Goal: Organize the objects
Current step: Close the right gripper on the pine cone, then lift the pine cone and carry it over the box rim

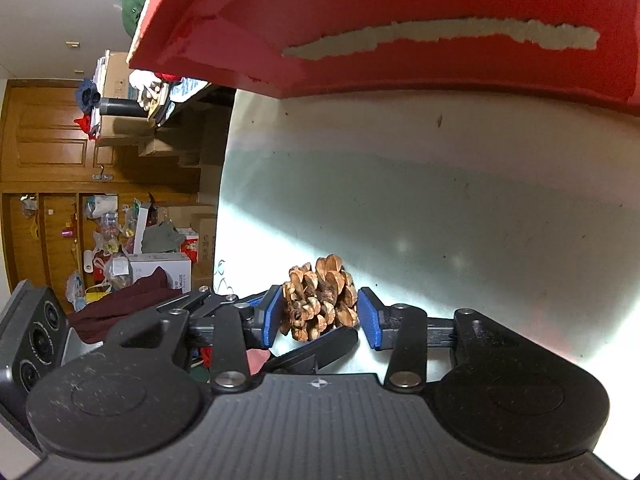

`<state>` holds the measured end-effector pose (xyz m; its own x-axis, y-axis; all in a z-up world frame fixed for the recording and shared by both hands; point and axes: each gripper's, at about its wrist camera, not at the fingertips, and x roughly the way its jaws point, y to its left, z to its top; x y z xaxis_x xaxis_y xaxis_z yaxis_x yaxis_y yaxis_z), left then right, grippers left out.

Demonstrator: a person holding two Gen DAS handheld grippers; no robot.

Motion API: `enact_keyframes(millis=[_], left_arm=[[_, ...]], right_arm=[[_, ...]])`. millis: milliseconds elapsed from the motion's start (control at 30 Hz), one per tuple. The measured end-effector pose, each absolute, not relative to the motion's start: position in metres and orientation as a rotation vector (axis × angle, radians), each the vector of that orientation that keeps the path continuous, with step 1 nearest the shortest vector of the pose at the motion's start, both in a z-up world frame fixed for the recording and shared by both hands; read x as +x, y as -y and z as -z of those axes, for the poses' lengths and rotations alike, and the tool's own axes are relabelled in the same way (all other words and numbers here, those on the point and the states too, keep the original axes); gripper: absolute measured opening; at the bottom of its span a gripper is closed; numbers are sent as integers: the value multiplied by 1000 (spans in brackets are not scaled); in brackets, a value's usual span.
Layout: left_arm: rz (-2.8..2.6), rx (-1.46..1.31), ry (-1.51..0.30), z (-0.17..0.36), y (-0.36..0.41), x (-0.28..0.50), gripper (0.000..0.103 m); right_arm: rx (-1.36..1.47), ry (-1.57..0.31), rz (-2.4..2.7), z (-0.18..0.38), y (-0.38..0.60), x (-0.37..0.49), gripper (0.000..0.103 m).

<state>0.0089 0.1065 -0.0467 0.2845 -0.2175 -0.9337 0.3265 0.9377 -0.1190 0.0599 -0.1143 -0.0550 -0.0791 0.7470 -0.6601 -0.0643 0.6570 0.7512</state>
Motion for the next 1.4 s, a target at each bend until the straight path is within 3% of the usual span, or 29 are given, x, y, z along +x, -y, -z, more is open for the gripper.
enact_keyframes(millis=[367, 967, 1400], left_arm=[[518, 147, -1149, 11, -90, 12, 47], [741, 140, -863, -75, -47, 33, 47], [678, 91, -829, -81, -73, 96, 47]], right_arm=[[534, -1358, -774, 16, 138, 55, 43], [551, -1019, -648, -66, 187, 56, 42], [568, -1005, -626, -71, 151, 113, 42]])
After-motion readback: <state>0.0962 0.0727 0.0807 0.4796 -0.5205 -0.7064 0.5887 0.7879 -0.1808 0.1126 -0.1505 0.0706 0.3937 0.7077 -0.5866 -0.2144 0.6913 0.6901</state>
